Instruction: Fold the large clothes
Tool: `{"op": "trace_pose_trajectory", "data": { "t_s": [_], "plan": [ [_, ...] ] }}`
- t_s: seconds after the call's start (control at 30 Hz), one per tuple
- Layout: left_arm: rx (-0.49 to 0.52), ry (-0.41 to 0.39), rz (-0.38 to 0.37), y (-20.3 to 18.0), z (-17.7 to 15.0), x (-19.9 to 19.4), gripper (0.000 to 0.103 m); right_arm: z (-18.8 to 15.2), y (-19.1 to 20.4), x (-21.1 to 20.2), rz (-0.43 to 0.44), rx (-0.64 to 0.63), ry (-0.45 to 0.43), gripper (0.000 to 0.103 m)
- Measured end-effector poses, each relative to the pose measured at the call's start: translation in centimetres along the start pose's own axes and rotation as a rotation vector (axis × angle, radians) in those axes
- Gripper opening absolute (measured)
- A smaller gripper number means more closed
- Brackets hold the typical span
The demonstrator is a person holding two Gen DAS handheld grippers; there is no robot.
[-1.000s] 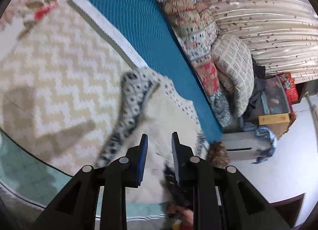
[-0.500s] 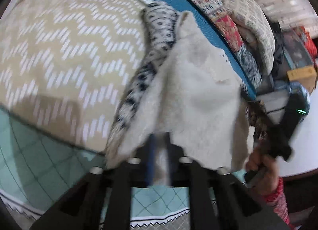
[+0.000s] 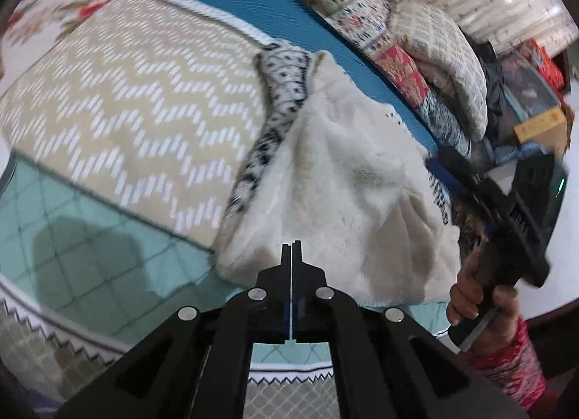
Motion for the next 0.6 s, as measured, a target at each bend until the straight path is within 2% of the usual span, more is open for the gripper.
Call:
{"op": "trace_pose_trajectory", "data": {
  "t_s": [0.1, 0.17, 0.2, 0.23, 0.27, 0.3, 0.33, 0.37, 0.43, 0.47, 0.53, 0.57, 0.6],
  "plan": [
    [0.051, 0.034, 0.051, -0.2, 0.5, 1.9, 0.102, 1.1, 2.0, 3.7, 0.000, -0.037, 0.075, 0.071],
    [0.056, 0.068, 0.013, -0.2, 0.2, 3.1, 0.102, 1.4, 2.4, 6.3, -0.025, -0.049, 0.130, 0.070],
    [0.061, 0.066, 0.002, -0.3, 0.0, 3.3, 0.102, 1.4, 2.4, 8.2, -0.045, -0.059, 0.170, 0.049],
    [0.071, 0.055, -0.008, -0.4, -0.4, 3.1, 0.103, 1.2, 2.2, 9.6, -0.051, -0.060, 0.212, 0.016],
    [0.072, 0.053, -0.020, -0.4, -0.6, 2.9, 0.103, 0.8, 1.8, 11.0, -0.035, -0.031, 0.270, 0.008],
    [0.067, 0.052, -0.041, -0.3, -1.0, 2.4, 0.103, 0.4, 1.7, 11.3, -0.001, 0.008, 0.284, 0.009],
    [0.059, 0.044, -0.068, 0.0, -1.6, 1.4, 0.103, 0.3, 1.9, 11.1, 0.071, 0.044, 0.273, 0.009],
    [0.055, 0.034, -0.082, 0.3, -2.1, 0.6, 0.103, 0.3, 2.9, 10.3, 0.208, 0.063, 0.240, 0.009],
    [0.034, 0.004, -0.111, 1.4, -3.3, -1.1, 0.103, 0.2, 5.0, 9.3, 0.357, 0.026, 0.204, 0.008],
    [-0.002, 0.004, -0.100, 2.4, -3.9, -1.6, 0.103, 0.1, 5.6, 9.5, 0.352, -0.002, 0.205, 0.009],
    [-0.053, 0.013, -0.073, 4.0, -4.6, -1.6, 0.103, -0.2, 5.7, 12.1, 0.205, -0.037, 0.250, 0.012],
    [-0.068, 0.010, -0.047, 4.5, -4.8, -1.6, 0.103, -0.7, 4.8, 14.0, 0.117, -0.021, 0.289, 0.022],
    [-0.086, 0.010, -0.023, 5.0, -4.9, -1.5, 0.103, -1.1, 4.2, 15.0, 0.086, -0.005, 0.318, 0.023]
  ]
}}
Point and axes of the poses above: each gripper's, at about its wrist camera, not at the fingertips, and x roughly the way its jaws point, y to its left, z to its top, the point moved 2 cm from there along x, roughly the way its jaws point, and after that the axes turned 1 degree about y, right-handed, at the moved point
